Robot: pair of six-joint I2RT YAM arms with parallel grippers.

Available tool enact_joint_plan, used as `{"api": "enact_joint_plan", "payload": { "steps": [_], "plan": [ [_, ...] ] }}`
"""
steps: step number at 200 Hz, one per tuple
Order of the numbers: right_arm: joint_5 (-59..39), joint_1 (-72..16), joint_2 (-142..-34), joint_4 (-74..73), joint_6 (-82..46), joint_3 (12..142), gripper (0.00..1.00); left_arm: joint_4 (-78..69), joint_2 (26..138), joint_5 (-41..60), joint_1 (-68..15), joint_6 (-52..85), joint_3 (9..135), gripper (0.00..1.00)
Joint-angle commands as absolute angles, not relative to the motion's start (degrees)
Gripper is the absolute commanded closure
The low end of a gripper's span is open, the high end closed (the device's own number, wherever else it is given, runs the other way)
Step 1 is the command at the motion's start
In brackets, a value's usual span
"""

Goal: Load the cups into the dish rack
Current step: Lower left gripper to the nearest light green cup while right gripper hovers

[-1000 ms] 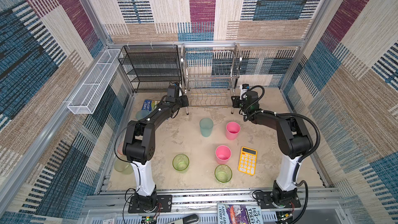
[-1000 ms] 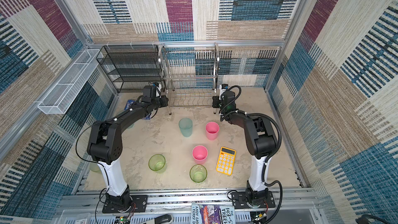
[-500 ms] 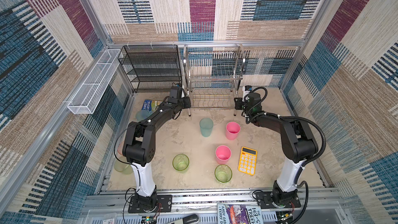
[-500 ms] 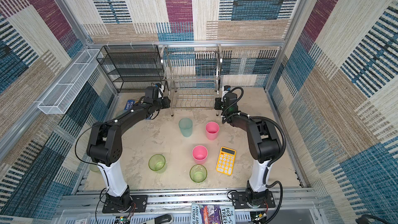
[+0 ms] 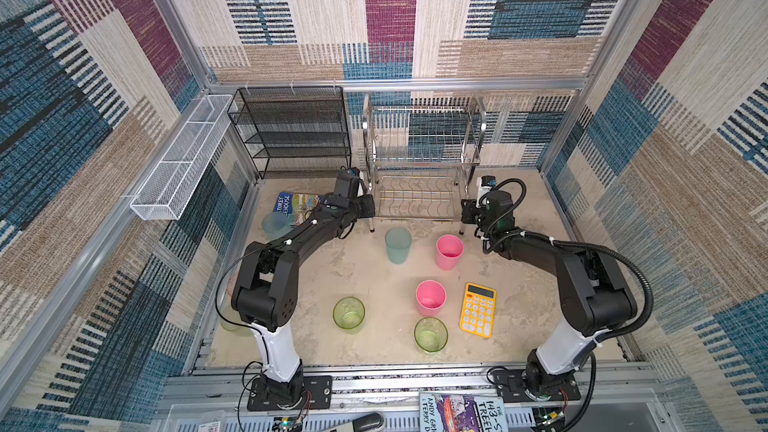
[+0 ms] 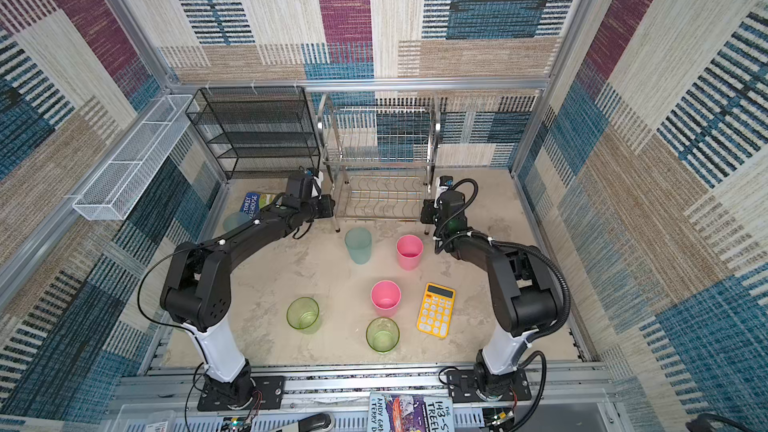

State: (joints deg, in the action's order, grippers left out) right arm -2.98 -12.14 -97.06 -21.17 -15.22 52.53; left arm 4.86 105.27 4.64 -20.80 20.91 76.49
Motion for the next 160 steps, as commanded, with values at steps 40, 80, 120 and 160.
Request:
{"api": "enact_joint_plan", "payload": {
  "steps": [40, 80, 120, 160],
  "plan": [
    [-3.8, -12.2, -95.1, -24.8, -19.2, 49.0, 0.78, 4.5, 104.2, 8.6, -22.2, 25.8, 73.6, 0.86],
    [-3.2, -12.3, -93.8, -24.9, -19.1, 48.0, 0.53, 4.5, 102.2, 7.2, -22.3, 25.2, 72.9, 0.57],
    [-3.1, -12.3, -91.7, -25.0, -18.5, 47.4, 0.28, 6.1, 98.9, 5.1, -22.4, 23.4, 72.1, 0.38],
    [-1.7, -12.3, -88.1, -24.2, -18.0, 45.6, 0.19, 11.3, 95.3, 3.0, -22.3, 22.7, 71.2, 0.37]
  ]
}}
